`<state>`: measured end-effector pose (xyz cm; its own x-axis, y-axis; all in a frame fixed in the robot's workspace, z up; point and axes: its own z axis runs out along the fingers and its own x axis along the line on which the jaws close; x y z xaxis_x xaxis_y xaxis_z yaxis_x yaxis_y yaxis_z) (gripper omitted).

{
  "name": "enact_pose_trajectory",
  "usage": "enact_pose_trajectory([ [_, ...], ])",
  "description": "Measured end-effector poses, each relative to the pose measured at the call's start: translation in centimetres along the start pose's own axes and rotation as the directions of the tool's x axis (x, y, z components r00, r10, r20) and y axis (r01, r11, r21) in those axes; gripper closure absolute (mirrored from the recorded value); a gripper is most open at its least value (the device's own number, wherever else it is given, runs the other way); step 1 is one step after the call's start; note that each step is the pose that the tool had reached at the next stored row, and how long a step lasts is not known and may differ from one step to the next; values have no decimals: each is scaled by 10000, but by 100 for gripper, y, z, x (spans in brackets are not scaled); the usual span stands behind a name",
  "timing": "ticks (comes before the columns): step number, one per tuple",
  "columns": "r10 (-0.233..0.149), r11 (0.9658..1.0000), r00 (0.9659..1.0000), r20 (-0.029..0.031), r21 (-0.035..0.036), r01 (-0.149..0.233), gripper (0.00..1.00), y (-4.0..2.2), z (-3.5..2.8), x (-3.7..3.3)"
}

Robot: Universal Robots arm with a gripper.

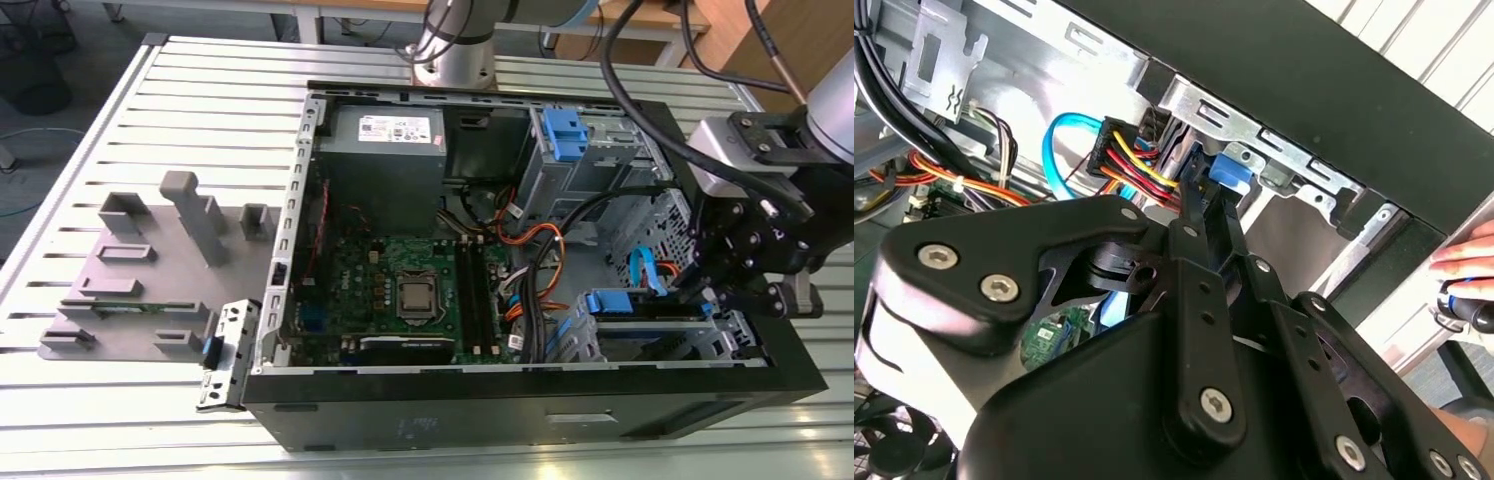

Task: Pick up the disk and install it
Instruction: 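Insert the second disk wire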

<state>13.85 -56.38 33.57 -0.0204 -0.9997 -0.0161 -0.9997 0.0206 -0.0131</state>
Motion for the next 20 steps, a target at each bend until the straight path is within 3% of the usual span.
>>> enact_pose_trajectory([
  [14, -10, 10000, 10000, 0, -11, 10, 76, -13, 26, -16],
  [20, -12, 10000, 10000, -14, -81, 12, 76, -32, 30, -18],
])
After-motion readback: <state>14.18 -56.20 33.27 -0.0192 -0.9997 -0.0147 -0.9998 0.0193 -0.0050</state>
